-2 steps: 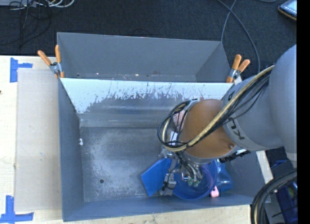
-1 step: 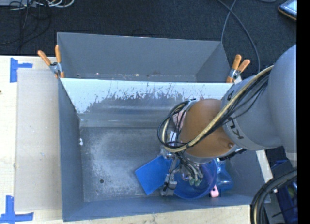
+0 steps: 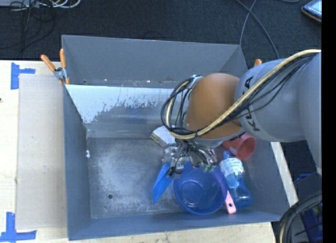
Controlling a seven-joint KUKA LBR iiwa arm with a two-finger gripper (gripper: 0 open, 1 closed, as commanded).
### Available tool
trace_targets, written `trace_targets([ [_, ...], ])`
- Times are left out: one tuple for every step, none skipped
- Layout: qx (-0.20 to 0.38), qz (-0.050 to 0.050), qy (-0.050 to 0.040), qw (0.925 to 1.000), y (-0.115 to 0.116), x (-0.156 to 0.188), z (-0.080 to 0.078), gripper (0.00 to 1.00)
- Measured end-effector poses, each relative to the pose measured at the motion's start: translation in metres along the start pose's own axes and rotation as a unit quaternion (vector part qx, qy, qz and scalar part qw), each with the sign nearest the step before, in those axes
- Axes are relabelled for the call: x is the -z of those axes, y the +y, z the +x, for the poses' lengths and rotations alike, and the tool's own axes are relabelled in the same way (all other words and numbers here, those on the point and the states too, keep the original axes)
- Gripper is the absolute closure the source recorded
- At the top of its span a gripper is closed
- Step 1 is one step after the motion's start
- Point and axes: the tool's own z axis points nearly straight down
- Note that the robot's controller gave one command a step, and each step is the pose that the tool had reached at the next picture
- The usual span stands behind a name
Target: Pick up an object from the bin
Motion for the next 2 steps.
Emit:
trace_targets([
  [-0.001, 0.0, 0.0001, 1.0, 0.0, 0.0, 0.0, 1.0],
  [-0.002, 0.0, 0.0026, 1.0, -0.006, 0.064, 0.001, 1.0],
])
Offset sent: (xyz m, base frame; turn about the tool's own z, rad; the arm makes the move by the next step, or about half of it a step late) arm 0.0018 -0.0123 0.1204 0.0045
